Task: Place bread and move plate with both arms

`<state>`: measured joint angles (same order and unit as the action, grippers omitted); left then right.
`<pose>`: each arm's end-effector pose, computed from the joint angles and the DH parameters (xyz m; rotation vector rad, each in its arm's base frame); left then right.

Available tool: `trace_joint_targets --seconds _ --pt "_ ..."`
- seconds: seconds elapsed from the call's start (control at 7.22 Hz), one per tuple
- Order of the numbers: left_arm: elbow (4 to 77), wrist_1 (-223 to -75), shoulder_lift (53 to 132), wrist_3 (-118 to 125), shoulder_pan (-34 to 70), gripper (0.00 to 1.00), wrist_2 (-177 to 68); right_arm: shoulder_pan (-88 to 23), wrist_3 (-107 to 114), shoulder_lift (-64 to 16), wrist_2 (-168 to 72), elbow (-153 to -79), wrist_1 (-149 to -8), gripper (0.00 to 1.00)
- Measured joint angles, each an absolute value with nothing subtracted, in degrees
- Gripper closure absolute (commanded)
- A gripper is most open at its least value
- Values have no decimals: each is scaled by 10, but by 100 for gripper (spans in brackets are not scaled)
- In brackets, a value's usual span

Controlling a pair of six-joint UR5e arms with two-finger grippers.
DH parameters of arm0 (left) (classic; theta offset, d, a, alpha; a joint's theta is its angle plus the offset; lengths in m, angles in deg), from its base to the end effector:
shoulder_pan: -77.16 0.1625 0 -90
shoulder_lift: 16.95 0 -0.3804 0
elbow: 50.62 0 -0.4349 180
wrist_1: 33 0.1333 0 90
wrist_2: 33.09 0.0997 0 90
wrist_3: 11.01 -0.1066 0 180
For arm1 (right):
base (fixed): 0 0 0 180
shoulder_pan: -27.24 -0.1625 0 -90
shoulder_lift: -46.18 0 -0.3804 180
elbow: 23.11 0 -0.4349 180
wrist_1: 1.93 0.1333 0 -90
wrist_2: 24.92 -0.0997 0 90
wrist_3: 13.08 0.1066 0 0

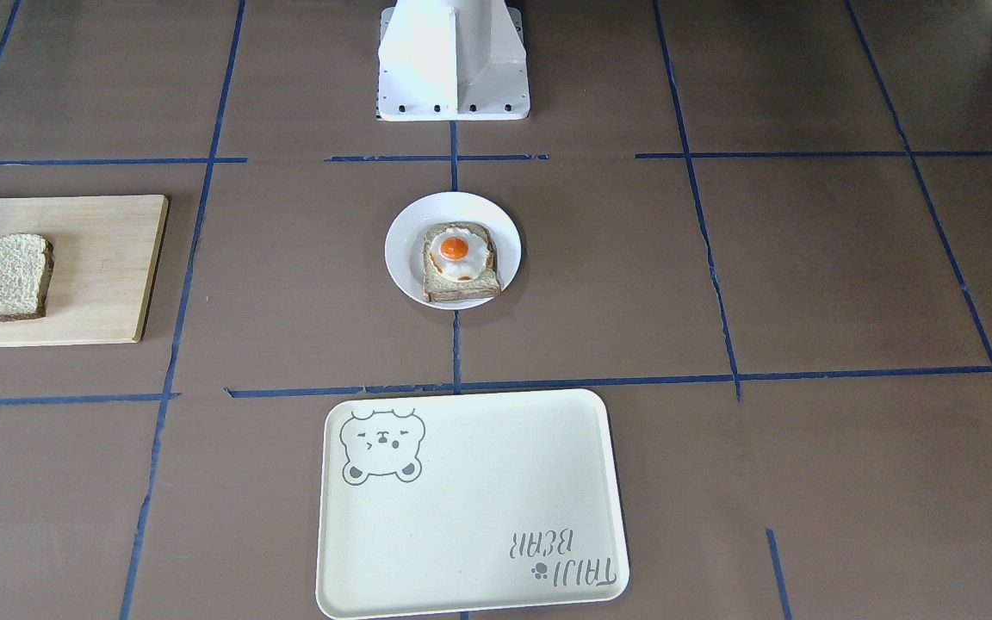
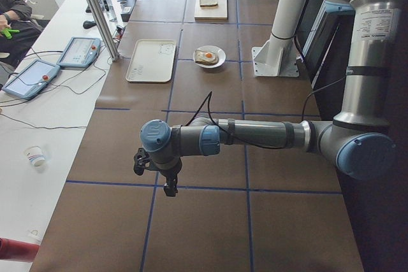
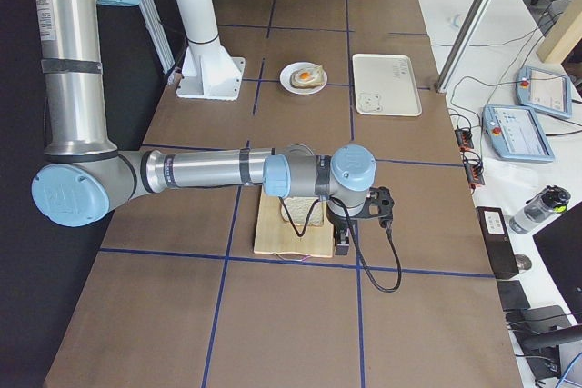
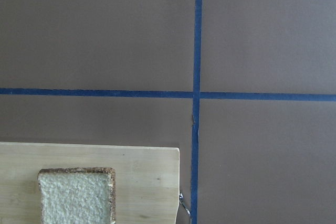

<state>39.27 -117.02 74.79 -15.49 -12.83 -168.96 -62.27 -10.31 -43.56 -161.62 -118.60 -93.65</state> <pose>-0.0567 -0.5401 0.6119 -0.0406 0.8024 0.0437 0.0511 -0.5395 0.5652 0.0432 -0.8163 0.0089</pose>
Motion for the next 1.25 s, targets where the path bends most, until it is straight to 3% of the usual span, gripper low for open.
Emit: trace_joint_targets --seconds 0.42,0.83,1.11,1.25 --pt "394 -1170 746 -155 -128 0 -1690 -523 147 -498 -1608 -1180 -694 0" --pt "395 -1170 747 -155 -128 0 -1690 -431 245 -511 -1570 -1149 -602 2" --pt "394 -1170 747 -155 -128 0 -1690 -404 251 -512 -1565 -1136 -581 19" --pt "395 -1170 747 -155 -128 0 -1690 -396 251 -513 -1565 -1131 -578 21"
